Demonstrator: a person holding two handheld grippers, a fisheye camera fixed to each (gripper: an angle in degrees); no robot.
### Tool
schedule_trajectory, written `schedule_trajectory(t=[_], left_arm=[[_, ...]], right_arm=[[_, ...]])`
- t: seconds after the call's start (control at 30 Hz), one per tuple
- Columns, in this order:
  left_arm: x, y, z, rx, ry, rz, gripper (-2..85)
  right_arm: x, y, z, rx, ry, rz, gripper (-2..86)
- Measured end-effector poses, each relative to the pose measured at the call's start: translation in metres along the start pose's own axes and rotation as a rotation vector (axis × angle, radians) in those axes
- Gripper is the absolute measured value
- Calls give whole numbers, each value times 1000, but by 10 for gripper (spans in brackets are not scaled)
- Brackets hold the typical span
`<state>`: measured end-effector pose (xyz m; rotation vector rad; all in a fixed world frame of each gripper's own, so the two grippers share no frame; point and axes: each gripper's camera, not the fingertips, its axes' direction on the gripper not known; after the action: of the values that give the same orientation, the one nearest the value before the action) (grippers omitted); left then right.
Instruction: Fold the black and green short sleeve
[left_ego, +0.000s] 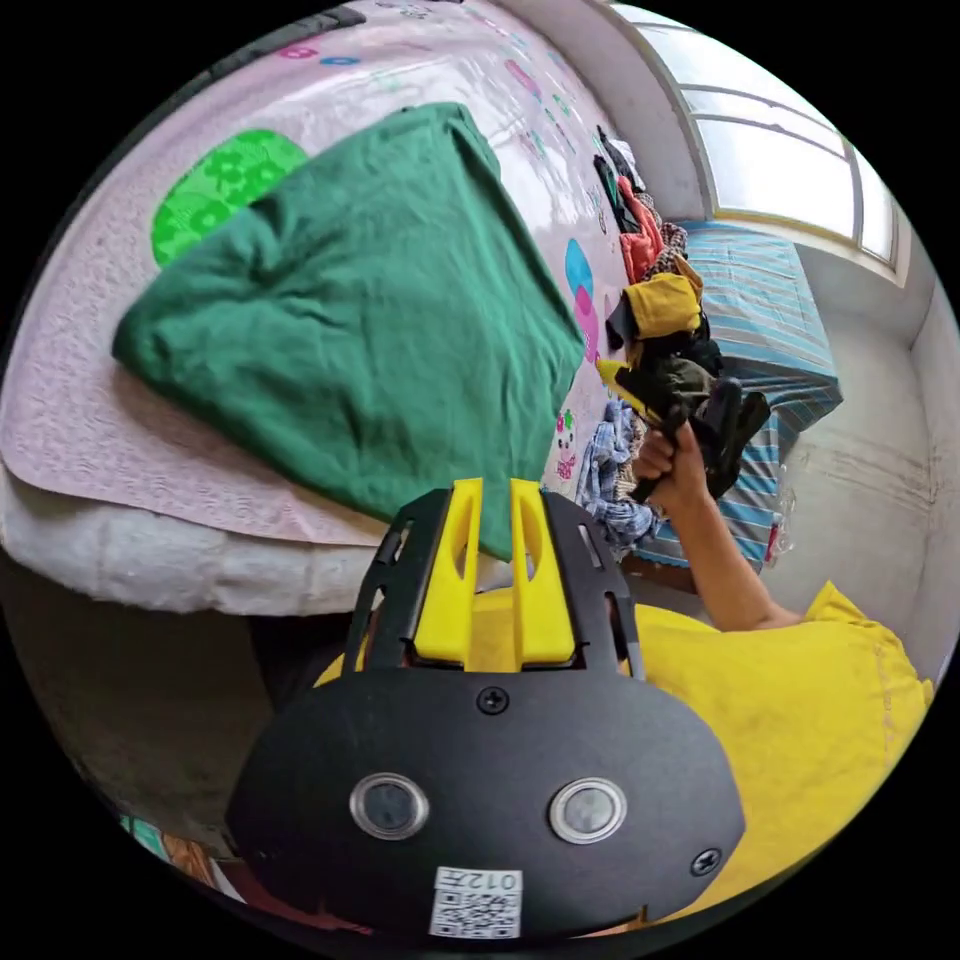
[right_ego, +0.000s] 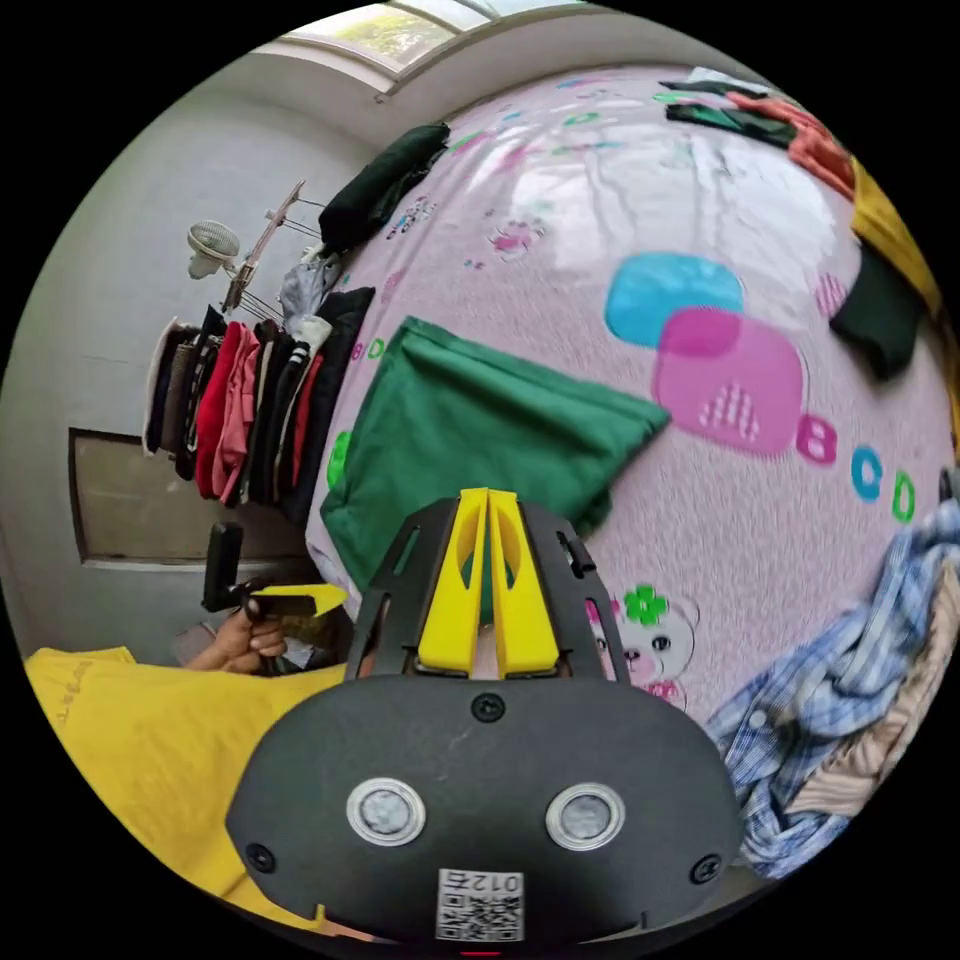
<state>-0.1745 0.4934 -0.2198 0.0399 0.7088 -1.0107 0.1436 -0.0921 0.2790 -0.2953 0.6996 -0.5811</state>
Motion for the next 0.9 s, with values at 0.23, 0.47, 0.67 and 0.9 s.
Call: schedule_trajectory(t=[0.23, 0.47, 0.67, 0.9], left_arm=[[-16, 1, 38, -139, -148, -28, 18], [-21, 8, 21, -84, -128, -67, 40], [-54, 46, 29, 2, 160, -346, 98], [-82, 42, 40, -37, 158, -453, 94]], right_arm=[[33, 41, -20, -39, 51, 10, 5], [48, 41, -77, -59, 140, 27, 10], [79, 43, -119, -24, -262, 251, 72], [91, 24, -140, -30, -375, 345, 82]])
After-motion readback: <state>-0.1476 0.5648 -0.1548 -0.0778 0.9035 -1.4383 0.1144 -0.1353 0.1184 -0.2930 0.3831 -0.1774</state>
